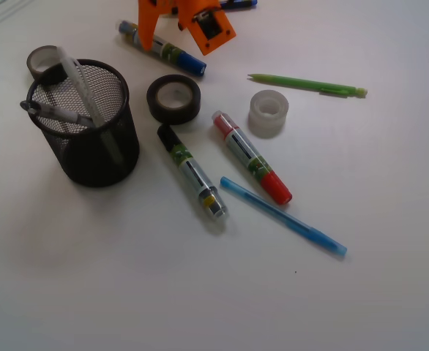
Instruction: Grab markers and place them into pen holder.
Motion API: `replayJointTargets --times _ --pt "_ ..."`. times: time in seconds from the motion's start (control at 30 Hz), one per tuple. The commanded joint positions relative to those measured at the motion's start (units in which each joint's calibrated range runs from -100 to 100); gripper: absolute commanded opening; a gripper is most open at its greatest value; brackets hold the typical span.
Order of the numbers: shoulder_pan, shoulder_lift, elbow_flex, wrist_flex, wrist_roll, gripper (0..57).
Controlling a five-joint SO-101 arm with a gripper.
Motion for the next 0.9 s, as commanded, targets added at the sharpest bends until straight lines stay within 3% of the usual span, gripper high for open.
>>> replayJointTargets --times 0.0,0.33,0.87 --pt "-0.1 -4.8 3.1 -1.7 -1.4 26.2" --pt "0.3 -16.5 19.8 -12.7 -3.9 26.2" --pt "-0.3 -17.0 28.0 -19.9 -3.7 26.1"
